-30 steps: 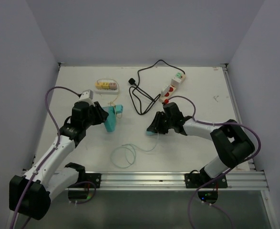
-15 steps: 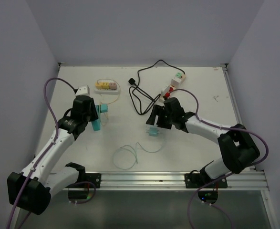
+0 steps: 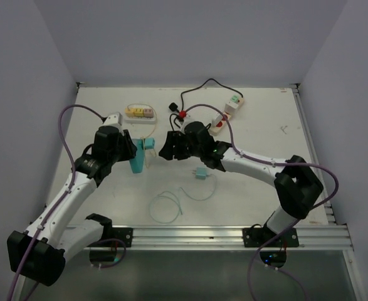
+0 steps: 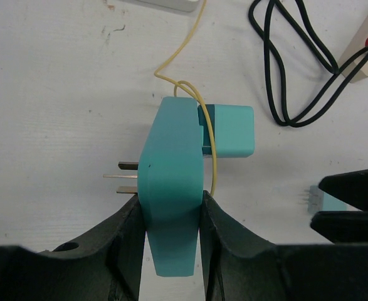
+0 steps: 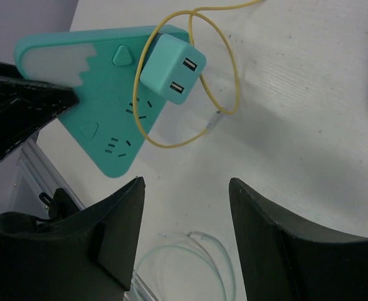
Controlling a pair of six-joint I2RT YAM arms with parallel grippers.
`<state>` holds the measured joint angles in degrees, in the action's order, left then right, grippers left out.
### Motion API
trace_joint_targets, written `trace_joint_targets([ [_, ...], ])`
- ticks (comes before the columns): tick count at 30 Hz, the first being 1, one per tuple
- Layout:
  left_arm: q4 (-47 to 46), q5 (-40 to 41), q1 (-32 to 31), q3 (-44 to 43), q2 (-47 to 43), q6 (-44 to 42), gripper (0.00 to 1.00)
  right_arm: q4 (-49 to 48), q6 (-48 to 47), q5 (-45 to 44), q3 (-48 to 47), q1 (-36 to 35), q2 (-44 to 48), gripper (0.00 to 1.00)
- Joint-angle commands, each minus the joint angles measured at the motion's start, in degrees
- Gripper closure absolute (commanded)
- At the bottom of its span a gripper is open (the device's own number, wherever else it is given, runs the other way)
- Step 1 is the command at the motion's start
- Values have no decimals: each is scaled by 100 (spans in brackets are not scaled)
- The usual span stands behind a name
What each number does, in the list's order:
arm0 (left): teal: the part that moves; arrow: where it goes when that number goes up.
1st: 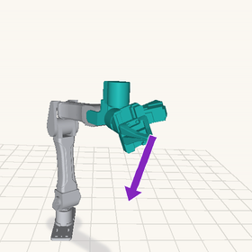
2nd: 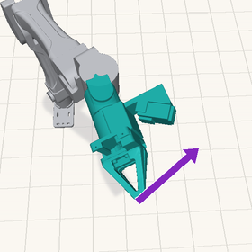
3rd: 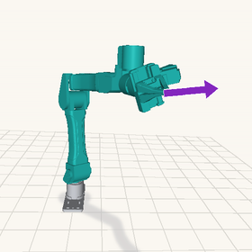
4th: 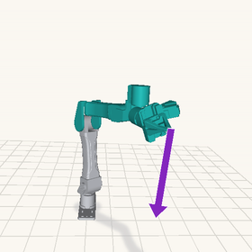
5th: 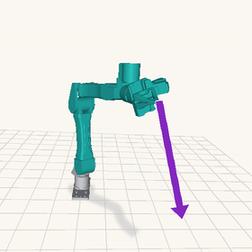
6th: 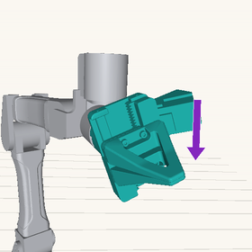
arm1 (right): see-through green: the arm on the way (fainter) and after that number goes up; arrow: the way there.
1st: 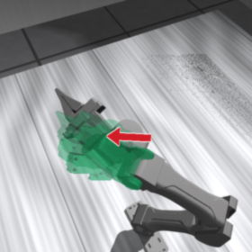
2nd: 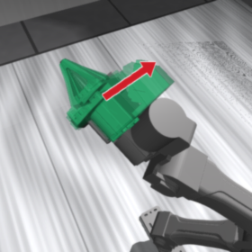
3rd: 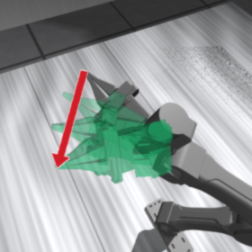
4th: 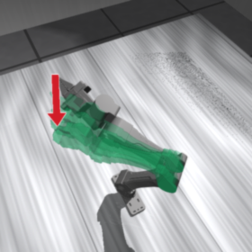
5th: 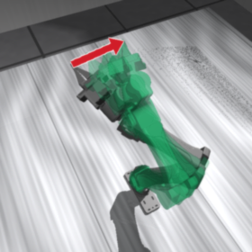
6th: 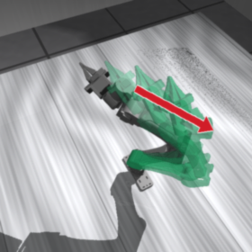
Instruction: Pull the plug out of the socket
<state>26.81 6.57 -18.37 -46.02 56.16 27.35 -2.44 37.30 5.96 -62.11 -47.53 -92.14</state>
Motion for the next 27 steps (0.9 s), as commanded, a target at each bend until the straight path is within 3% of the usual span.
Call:
trace_joint_targets([
  [1, -431, -200, -53, 14, -211, 182, 100, -520, 137, 64, -476, -160, -515, 41],
  [5, -422, -165, -88, 58, -281, 262, 100, -644, 313, -41, -829, -379, -946, 50],
  [21, -334, -147, -176, 84, -360, 323, 100, -1039, 814, 108, -1392, -582, -1808, 59],
  [27, -229, 72, -176, 41, -404, 227, 100, -1022, 762, 11, -1269, -582, -1747, 87],
])
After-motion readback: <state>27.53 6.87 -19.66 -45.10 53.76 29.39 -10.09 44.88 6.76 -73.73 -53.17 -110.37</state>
